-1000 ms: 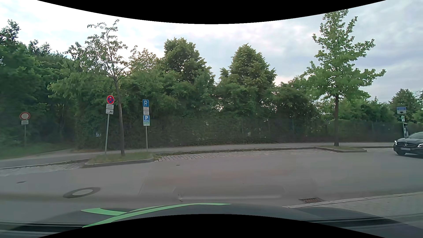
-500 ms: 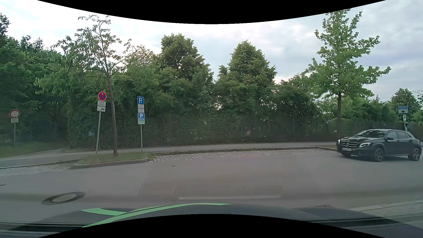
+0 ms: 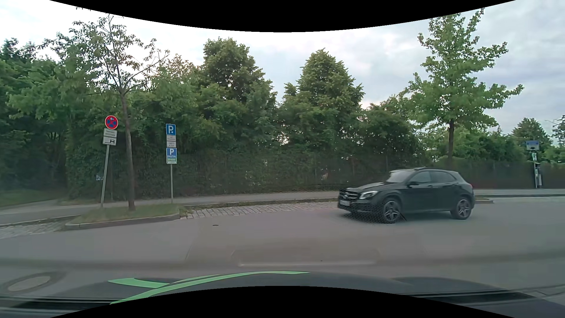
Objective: Follow the waypoints while adhering to traffic rules and regulations
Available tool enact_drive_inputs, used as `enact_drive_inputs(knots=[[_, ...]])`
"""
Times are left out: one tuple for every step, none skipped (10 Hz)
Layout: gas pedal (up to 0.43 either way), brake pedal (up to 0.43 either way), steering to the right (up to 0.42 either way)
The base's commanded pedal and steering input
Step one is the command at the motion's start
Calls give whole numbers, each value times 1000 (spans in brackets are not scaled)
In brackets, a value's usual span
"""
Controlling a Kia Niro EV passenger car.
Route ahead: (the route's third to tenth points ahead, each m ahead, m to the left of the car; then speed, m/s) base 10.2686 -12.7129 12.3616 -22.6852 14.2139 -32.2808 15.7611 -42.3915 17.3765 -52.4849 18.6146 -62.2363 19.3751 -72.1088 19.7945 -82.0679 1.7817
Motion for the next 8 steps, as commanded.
enact_drive_inputs(knots=[[39,0,320],[47,0,355],[59,0,386],[59,0,406],[59,0,415],[67,0,417],[67,0,415],[67,0,423]])
